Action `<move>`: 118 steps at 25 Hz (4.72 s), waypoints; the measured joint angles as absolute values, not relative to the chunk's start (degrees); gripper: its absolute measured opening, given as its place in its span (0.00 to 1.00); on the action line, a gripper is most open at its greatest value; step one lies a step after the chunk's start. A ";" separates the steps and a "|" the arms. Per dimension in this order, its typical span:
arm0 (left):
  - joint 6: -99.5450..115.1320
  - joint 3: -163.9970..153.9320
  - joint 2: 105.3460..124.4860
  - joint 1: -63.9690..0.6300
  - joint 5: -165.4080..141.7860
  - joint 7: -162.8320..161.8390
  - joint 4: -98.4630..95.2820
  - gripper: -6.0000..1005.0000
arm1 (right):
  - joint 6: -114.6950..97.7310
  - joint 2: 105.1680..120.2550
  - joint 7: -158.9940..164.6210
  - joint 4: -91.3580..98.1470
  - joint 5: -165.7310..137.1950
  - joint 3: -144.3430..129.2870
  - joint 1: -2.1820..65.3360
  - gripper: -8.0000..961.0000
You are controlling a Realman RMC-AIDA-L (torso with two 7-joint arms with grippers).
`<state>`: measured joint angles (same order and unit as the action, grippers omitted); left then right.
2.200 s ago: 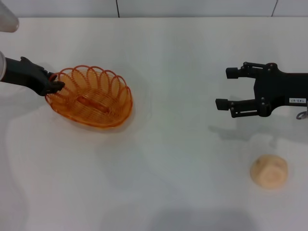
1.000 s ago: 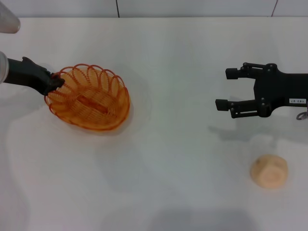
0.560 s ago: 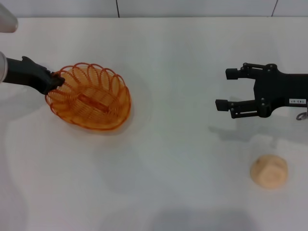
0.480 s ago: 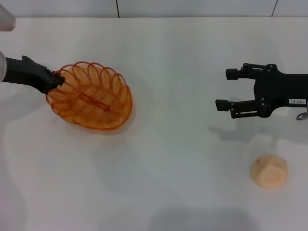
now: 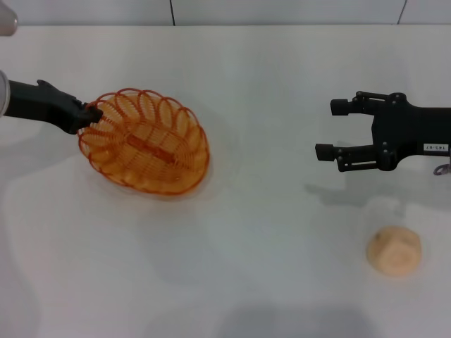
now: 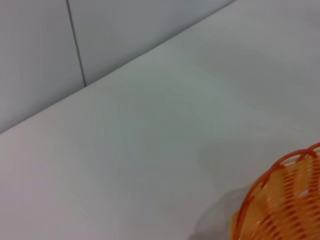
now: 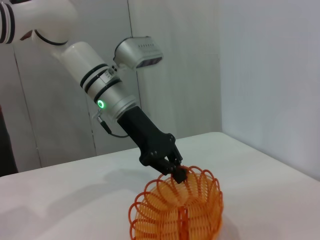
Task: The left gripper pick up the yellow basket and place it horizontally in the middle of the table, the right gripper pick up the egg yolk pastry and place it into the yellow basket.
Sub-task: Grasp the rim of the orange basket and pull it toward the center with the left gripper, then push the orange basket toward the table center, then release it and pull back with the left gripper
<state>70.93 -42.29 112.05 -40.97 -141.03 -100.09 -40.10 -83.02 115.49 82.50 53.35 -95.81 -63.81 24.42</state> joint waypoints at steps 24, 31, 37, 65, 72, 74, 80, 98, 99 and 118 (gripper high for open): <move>75.56 -42.62 113.37 -42.49 -140.35 -118.04 -44.78 0.08 | -83.04 115.35 83.55 53.36 -95.80 -63.77 24.40 0.91; 75.47 -42.72 114.65 -43.01 -140.36 -121.54 -45.26 0.08 | -82.79 115.31 84.15 53.36 -96.29 -63.81 24.50 0.91; 75.25 -42.93 115.92 -43.55 -139.96 -126.67 -45.33 0.08 | -82.66 115.26 84.61 53.35 -96.30 -63.81 24.53 0.91; 75.15 -49.43 118.14 -41.82 -138.12 -140.81 -45.16 0.07 | -83.69 115.04 85.67 54.05 -96.32 -63.81 24.61 0.91; 73.20 -50.22 118.70 -42.49 -138.26 -140.80 -44.50 0.08 | -83.92 115.10 85.70 54.06 -96.32 -63.87 24.61 0.91; 72.33 -50.74 118.76 -42.75 -138.15 -140.78 -43.64 0.09 | -84.25 115.11 85.70 54.06 -96.32 -63.89 24.62 0.91; 70.10 -51.30 119.02 -43.56 -137.74 -140.25 -41.38 0.10 | -84.48 115.21 85.70 54.05 -96.31 -63.90 24.91 0.91; 66.46 -56.24 119.11 -43.69 -132.58 -139.80 -39.11 0.13 | -84.64 115.23 85.69 53.95 -96.33 -63.90 25.56 0.91; 66.45 -56.31 119.10 -43.68 -132.44 -139.79 -39.11 0.13 | -84.64 115.23 85.69 53.96 -96.33 -63.90 25.58 0.91; 65.22 -56.34 119.09 -43.76 -132.07 -139.87 -37.48 0.16 | -84.64 115.23 85.69 53.66 -96.33 -63.91 25.85 0.90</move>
<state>65.22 -56.34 119.09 -43.76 -132.07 -139.87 -37.48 -84.64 115.23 85.69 53.66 -96.33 -63.91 25.85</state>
